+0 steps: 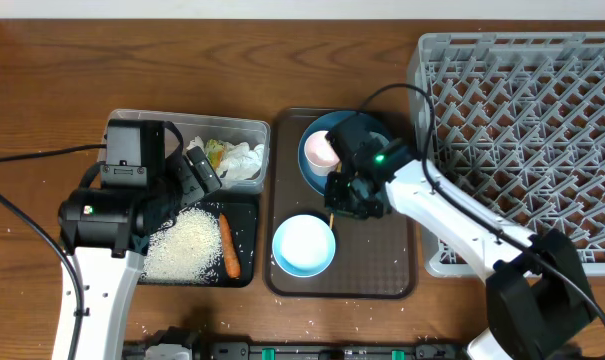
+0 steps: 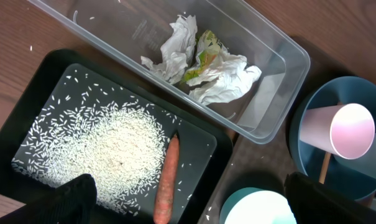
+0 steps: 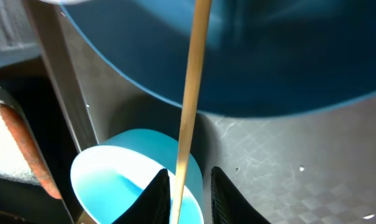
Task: Sort waste into correct bins and load items into the dishwasher rack
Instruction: 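Return the right gripper to the blue plate and grasp the second chopstick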
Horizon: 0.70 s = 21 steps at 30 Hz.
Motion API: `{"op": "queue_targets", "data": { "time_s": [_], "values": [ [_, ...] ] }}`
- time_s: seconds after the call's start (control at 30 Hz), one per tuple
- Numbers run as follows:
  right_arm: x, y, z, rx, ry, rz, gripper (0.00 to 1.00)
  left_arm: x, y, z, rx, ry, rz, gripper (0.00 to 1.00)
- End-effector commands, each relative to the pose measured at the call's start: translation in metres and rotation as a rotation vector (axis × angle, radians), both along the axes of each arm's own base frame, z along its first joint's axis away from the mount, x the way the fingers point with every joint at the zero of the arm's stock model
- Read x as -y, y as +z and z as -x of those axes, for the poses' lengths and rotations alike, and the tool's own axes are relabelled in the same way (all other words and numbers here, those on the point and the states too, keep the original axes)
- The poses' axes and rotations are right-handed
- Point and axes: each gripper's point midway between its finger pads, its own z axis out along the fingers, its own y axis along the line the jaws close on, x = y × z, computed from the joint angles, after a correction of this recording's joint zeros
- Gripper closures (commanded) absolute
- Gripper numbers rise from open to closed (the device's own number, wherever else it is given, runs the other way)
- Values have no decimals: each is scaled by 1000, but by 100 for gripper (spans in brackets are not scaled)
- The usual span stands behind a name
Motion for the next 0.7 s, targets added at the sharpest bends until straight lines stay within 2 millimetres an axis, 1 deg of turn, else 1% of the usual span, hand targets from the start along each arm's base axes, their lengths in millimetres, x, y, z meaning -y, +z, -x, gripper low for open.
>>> {"op": "queue_targets", "data": {
  "time_s": [0.0, 0.1, 0.17, 0.27, 0.37, 0.6, 0.67],
  "values": [
    [-3, -3, 7, -21, -57, 7, 68, 0, 9, -3, 21, 3, 7, 1],
    [-7, -2, 7, -15, -54, 1, 67, 0, 9, -3, 21, 3, 7, 1],
    [-10, -2, 7, -8, -49, -5, 70, 0, 9, -3, 21, 3, 7, 1],
    [-10, -2, 6, -6, -49, -6, 77, 0, 9, -3, 21, 3, 7, 1],
    [-9, -2, 7, -9, -49, -4, 80, 0, 9, -3, 21, 3, 7, 1],
    [-6, -4, 5, 2, -57, 15, 81, 0, 9, -3, 21, 3, 7, 1],
    [-4, -6, 6, -2, -68, 21, 79, 0, 9, -3, 21, 3, 7, 1]
  ]
}}
